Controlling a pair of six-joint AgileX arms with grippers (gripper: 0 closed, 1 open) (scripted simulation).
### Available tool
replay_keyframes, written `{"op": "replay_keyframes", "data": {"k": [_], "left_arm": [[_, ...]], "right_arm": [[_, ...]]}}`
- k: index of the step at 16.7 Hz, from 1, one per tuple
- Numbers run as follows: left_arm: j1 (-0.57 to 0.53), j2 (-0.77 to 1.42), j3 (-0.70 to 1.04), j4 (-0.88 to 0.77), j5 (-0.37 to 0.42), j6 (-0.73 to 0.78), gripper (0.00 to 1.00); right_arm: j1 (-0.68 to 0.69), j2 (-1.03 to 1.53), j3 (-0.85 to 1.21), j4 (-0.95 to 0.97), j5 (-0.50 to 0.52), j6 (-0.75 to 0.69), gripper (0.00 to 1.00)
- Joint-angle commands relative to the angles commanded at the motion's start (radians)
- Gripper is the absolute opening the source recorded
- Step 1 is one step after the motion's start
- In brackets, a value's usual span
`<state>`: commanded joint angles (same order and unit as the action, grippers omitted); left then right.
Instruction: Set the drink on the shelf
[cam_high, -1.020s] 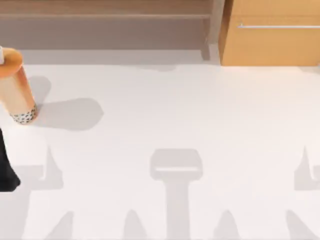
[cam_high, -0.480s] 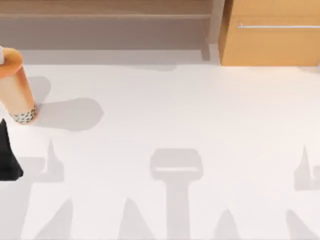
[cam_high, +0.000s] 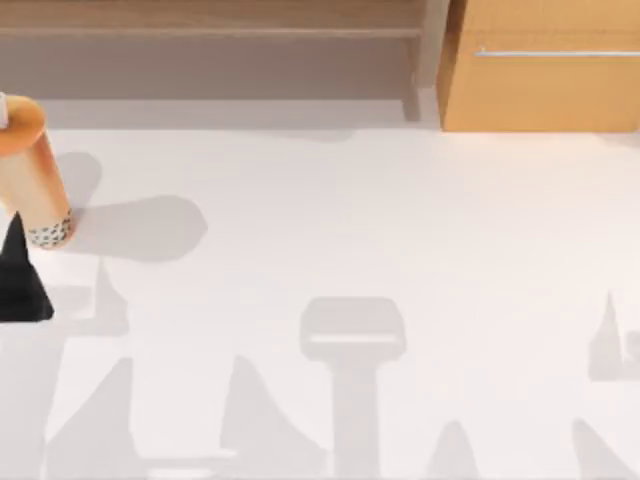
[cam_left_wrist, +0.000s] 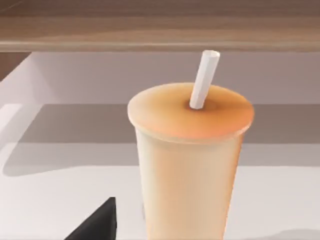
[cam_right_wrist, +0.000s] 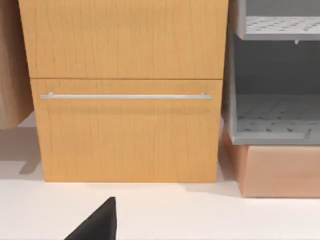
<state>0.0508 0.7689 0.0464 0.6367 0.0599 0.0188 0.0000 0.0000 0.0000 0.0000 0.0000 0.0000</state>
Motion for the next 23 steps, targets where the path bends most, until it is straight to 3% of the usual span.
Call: {"op": "replay_keyframes", "data": {"k": [16,23], "left_arm": [[0.058,0.919,0.079,0.798,0.077,0.0,1.0],[0.06,1.029,0.099,0.915,0.095,0.0,1.0]], "right_arm": [[0.0,0.0,0.0,0.0,0.0,0.0,1.0],[0.0,0.0,0.0,0.0,0.0,0.0,1.0]]}}
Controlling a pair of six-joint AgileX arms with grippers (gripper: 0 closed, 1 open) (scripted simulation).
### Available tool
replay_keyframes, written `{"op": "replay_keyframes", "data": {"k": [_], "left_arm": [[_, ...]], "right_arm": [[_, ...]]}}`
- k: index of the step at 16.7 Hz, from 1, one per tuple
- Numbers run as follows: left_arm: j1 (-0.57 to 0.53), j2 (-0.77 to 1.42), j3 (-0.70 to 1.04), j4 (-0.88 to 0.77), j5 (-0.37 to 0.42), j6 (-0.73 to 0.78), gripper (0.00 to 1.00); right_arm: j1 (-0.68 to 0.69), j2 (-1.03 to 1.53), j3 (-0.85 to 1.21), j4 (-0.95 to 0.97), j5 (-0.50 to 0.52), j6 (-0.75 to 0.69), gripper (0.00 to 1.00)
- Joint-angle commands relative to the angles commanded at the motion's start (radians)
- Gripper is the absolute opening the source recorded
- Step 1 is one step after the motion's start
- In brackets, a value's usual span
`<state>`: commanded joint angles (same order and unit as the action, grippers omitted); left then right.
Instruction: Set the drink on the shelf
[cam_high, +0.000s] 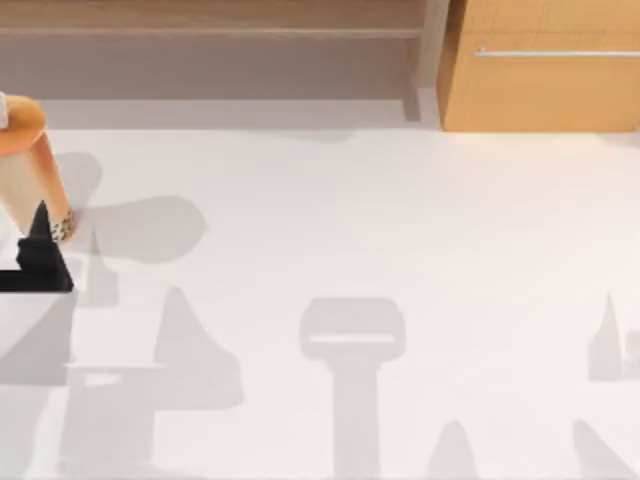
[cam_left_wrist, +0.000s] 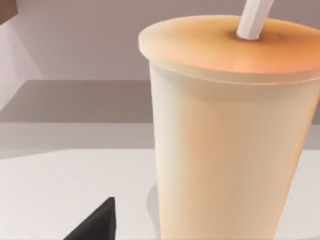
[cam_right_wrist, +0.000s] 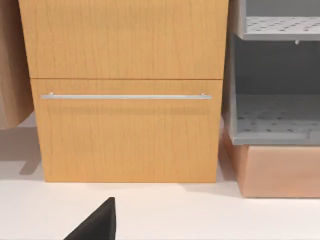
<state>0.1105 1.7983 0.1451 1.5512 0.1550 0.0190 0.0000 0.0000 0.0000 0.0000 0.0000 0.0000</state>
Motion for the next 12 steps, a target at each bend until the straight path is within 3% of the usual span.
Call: {"op": "replay_keyframes", "data": {"k": [5,12], "left_arm": [[-0.004,0.009,0.013,-0.007,-0.003,0.0,1.0],[-0.036,0.156,0.267,-0.105,-0.033,-0.004,1.0]], "right_arm": [[0.0,0.0,0.0,0.0,0.0,0.0,1.0],[0.0,0.0,0.0,0.0,0.0,0.0,1.0]]}}
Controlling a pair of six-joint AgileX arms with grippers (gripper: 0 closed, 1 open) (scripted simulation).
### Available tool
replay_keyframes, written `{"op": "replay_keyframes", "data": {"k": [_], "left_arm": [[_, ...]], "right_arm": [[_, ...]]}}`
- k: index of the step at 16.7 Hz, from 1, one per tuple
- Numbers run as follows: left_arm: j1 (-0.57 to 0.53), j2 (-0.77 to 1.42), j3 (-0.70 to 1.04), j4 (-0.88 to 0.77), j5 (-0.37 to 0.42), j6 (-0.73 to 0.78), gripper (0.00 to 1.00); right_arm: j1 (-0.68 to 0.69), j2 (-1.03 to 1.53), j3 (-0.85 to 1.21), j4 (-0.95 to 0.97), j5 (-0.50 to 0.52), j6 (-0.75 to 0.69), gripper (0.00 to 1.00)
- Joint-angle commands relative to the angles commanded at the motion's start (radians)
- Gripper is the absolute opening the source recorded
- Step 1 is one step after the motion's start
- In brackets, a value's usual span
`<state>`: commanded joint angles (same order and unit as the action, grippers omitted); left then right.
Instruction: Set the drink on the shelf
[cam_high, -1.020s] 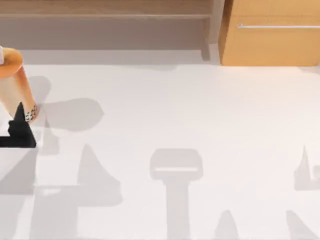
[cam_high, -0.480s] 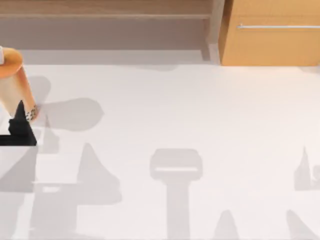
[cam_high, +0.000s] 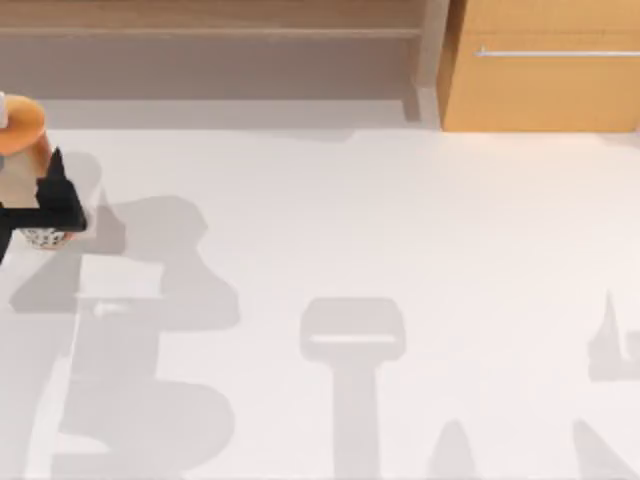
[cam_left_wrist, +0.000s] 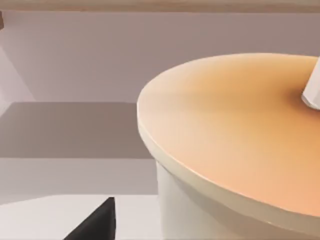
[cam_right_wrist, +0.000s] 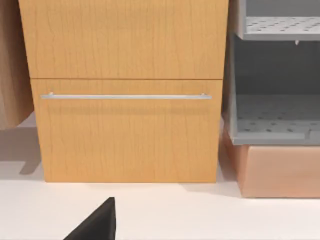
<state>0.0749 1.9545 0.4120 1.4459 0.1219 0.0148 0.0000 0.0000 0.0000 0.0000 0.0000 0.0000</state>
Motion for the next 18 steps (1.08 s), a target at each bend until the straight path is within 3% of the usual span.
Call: {"op": "replay_keyframes", "data": {"k": [6,18], "left_arm": [[-0.008,0.029,0.051,-0.026,-0.007,-0.001,1.0],[-0.008,0.029,0.051,-0.026,-0.007,-0.001,0.1]], "right_arm": [[0.0,0.0,0.0,0.0,0.0,0.0,1.0],[0.0,0.0,0.0,0.0,0.0,0.0,1.0]]}}
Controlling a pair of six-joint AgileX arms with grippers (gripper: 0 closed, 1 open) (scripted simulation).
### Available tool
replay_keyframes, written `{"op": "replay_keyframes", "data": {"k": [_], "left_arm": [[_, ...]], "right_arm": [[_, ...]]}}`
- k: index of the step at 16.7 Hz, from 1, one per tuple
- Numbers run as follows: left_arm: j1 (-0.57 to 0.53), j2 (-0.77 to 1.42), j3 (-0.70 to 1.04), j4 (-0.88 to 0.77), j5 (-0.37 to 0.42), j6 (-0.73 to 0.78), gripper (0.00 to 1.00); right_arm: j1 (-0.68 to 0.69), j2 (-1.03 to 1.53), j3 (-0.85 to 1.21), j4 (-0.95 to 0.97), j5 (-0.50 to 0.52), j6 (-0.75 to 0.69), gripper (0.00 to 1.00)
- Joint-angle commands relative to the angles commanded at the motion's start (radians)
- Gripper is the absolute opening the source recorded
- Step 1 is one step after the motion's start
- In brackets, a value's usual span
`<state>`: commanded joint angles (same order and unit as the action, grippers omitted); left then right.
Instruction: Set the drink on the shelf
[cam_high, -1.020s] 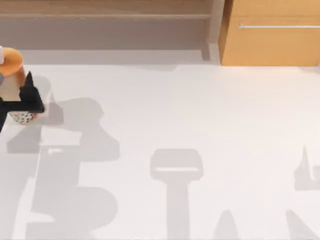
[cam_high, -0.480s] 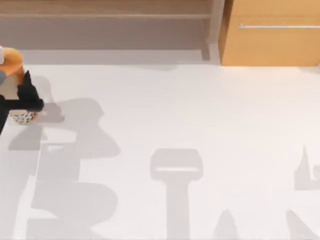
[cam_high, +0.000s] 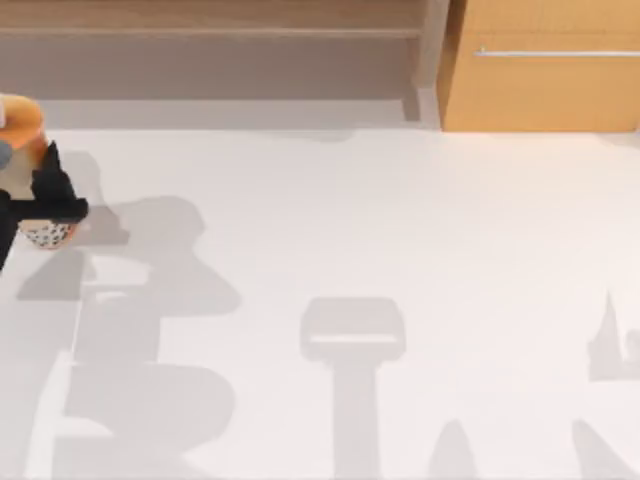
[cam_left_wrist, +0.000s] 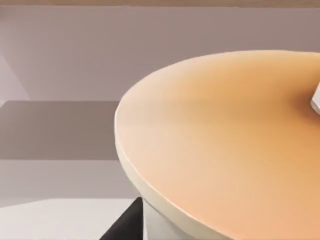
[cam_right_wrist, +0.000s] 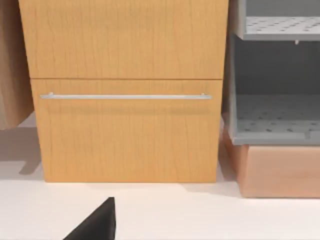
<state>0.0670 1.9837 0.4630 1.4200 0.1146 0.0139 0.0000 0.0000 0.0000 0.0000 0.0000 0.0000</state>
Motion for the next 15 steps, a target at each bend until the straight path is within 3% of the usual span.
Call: {"op": "replay_keyframes", "data": {"k": [2,15], "left_arm": [[0.0,0.0,0.0,0.0,0.0,0.0,0.0],[0.001,-0.043,-0.001,-0.043,-0.001,0.002,0.0]], "right_arm": [[0.0,0.0,0.0,0.0,0.0,0.0,1.0],[0.0,0.0,0.0,0.0,0.0,0.0,1.0]]}}
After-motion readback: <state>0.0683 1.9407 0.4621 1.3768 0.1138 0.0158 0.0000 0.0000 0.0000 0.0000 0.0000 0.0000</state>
